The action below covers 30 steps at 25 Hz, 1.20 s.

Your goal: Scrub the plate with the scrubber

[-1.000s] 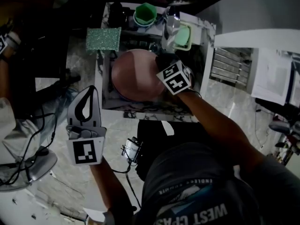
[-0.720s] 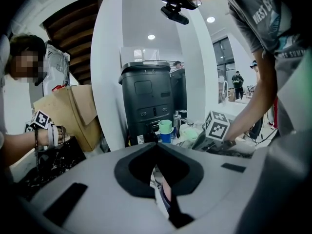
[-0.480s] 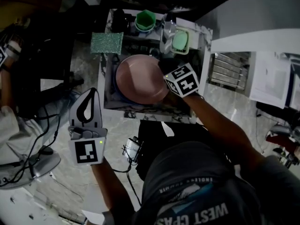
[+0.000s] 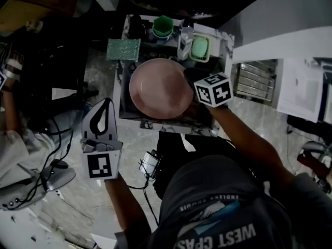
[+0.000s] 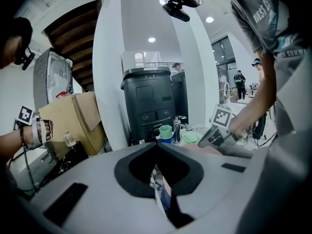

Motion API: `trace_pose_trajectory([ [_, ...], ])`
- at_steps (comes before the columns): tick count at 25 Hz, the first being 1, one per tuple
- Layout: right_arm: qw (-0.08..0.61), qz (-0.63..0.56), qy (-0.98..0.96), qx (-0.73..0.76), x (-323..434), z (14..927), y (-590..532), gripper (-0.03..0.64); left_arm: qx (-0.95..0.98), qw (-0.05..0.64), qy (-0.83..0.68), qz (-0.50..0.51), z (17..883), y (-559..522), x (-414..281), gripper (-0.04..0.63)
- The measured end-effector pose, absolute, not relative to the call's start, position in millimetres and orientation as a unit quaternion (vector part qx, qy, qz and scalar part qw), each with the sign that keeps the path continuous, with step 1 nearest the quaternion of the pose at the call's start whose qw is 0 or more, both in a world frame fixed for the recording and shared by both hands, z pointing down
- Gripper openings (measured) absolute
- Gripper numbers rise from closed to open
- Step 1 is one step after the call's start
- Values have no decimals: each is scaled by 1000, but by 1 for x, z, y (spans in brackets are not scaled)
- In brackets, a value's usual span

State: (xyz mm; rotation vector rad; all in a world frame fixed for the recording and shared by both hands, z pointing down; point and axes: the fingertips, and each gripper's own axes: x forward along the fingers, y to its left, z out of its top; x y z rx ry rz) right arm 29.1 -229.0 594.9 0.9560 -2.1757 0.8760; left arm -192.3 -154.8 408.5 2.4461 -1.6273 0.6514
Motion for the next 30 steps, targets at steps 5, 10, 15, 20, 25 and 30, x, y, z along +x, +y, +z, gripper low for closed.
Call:
trace_pose_trajectory([
  [5,285,333,-825,357,29,576,-229,40,805,64,-550,215,401,-149,-198,0],
  [10,262,360,-822,355,30,564,-226,40,800,58,-556,216,396,-142,-202,0],
  [15,246,387,-818,346,28,556,-221,40,797,57,-563,212,395,-136,-205,0],
  [20,245,406,-817,329,16,553,-211,40,790,64,-572,212,397,-126,-214,0],
  [25,253,406,-824,303,-8,550,-200,40,780,71,-585,210,402,-115,-226,0],
  [30,260,407,-829,281,-36,554,-192,40,769,80,-598,211,413,-103,-242,0],
])
